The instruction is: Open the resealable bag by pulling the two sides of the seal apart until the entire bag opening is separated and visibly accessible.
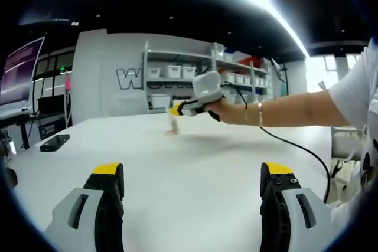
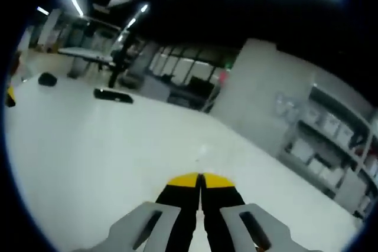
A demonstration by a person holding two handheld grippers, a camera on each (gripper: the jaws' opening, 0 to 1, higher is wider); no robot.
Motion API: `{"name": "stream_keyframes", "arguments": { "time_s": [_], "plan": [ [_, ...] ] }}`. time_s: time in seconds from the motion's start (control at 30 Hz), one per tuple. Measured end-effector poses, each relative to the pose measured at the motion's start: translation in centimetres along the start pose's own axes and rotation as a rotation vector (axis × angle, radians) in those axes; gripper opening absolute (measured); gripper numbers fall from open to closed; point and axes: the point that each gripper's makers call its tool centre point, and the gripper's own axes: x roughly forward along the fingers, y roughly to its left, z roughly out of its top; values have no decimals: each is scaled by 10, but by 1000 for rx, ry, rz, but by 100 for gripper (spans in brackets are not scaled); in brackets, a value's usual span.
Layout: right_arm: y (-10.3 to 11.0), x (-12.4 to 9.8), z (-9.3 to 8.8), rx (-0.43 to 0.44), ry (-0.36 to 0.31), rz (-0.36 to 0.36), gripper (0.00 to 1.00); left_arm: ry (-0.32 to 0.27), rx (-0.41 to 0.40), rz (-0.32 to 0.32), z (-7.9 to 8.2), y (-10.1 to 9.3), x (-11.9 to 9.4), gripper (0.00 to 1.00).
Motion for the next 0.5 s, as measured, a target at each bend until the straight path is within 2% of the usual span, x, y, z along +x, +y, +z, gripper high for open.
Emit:
{"name": "stream_keyframes", "arguments": {
  "time_s": [0.33, 0.5],
  "plan": [
    [-4, 0, 15, 53, -28, -24, 0, -7, 5, 8, 5, 8, -7, 95],
    [-3, -1, 25, 48, -46, -33, 0, -12, 4, 12, 6, 11, -9, 95]
  ]
}}
